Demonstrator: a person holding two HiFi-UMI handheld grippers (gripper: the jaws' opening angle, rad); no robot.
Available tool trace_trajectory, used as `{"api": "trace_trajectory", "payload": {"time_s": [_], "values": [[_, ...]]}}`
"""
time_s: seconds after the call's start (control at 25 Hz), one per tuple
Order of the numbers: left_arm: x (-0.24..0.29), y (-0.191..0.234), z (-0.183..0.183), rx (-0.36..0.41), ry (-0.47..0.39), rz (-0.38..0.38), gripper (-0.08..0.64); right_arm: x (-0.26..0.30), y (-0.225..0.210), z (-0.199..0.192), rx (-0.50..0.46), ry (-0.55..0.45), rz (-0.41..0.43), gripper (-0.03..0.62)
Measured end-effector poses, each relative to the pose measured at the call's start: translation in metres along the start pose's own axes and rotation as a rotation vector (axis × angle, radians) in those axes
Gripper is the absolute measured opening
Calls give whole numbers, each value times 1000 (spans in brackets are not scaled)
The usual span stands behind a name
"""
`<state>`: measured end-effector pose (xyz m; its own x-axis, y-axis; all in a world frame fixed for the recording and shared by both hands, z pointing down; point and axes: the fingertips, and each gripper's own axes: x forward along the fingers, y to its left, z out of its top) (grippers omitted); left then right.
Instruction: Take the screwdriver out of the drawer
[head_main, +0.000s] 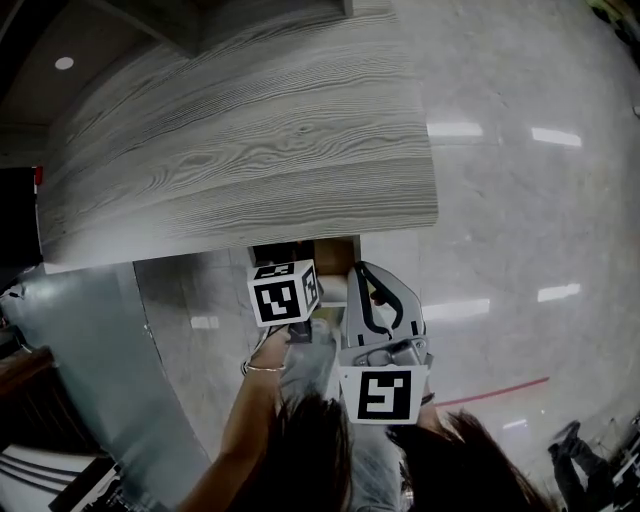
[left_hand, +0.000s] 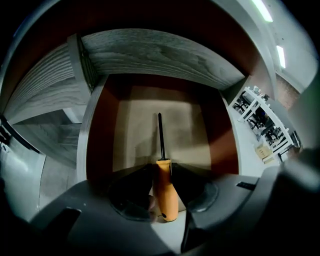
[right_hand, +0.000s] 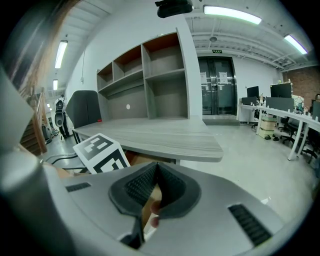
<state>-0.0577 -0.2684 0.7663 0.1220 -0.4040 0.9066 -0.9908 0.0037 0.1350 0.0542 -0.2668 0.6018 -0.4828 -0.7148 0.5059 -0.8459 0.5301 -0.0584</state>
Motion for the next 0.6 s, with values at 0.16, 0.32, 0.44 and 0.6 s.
{"api": "trace_trajectory", "payload": {"time_s": [0.16,0.32,0.44,0.6], "values": [[5,0,-1,-9,3,33,130,2,-4,-7,14,5,-5,26],[6,2,-2,-8,18,74,129,3,-5,-11,18,3,-9,26],[5,2,-2,-19,22,68,117,3,-5,-13,32,3,-16,26],[2,3,-3,-58,21,22,81,1,-4,-12,36,3,-19,26]]}}
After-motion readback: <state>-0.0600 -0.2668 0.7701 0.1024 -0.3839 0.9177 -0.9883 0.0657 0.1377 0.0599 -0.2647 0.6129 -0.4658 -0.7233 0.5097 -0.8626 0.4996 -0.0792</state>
